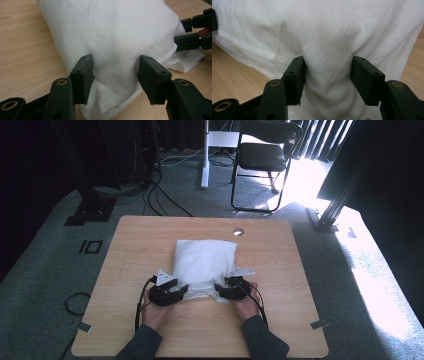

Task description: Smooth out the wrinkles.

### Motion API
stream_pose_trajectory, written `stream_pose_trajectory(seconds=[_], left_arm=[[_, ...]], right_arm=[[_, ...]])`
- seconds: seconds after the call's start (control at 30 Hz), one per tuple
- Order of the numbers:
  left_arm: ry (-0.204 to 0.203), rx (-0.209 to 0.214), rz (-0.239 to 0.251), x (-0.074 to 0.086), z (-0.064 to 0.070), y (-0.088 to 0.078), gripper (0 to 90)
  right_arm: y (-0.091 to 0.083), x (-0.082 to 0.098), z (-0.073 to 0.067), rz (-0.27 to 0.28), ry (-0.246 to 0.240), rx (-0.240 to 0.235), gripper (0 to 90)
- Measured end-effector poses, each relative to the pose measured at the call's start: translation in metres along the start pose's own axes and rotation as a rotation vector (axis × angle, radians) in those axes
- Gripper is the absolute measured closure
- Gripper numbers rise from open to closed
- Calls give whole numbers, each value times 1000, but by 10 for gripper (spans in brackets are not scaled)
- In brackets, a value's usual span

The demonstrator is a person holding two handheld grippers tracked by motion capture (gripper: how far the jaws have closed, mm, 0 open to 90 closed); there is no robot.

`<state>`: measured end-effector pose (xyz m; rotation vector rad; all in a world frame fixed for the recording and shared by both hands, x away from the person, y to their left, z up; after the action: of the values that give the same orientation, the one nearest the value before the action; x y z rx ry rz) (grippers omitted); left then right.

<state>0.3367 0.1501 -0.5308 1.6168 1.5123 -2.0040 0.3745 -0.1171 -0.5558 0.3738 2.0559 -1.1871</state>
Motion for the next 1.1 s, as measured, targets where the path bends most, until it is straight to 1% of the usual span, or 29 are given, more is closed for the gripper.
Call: stream_pose_trajectory(seconds=[0.17,0.27,0.3,0.4,0.47,0.5,0.53,0.57,0.6,0.63,0.67,0.8,0.97,1.1], left_arm=[[-5,-11,-7,0,-4,2,470],[-5,-15,-9,-1,-6,4,471],[-9,-21,-9,-2,-8,5,471],[-11,-24,-5,-3,-10,6,470],[-12,-26,0,-3,-12,5,470],[-11,-38,3,-4,-13,2,465],[-11,-38,3,-4,-13,2,459],[-14,-51,6,-3,-14,-1,455],[-14,-51,6,-3,-14,-1,453],[-23,-64,14,-2,-16,-5,453],[-23,-64,14,-2,-16,-5,453],[-44,-87,35,1,-22,-18,452],[-53,-113,48,6,-27,-30,451],[-62,-129,56,10,-29,-38,451]], right_arm=[[6,-6,1,-1,-10,-1,447],[9,-8,2,-2,-5,-2,445],[10,-9,2,-2,3,-4,445],[11,-10,2,-2,-1,-4,440],[11,-11,3,-1,2,-3,421],[8,-11,3,10,2,-6,403],[8,-11,3,10,2,-6,403],[3,-12,3,22,6,-9,392],[3,-12,3,22,6,-9,392],[-4,-12,3,34,-3,-7,387],[-4,-12,3,34,-3,-7,387],[-18,-11,5,60,-14,2,383],[-33,-8,12,82,-6,6,379],[-44,-2,20,99,6,21,379]])
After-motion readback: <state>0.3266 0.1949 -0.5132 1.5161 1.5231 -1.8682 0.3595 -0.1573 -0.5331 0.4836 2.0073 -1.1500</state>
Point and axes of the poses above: each handheld gripper's, and its own axes: y roughly forward along the jaws, x roughly out of its underside, z roughly to its right, the point moved 1 cm from there along y, roughly forward along the jaws, and after that the axes turned 15 degrees about y, right-handed, at the moved point
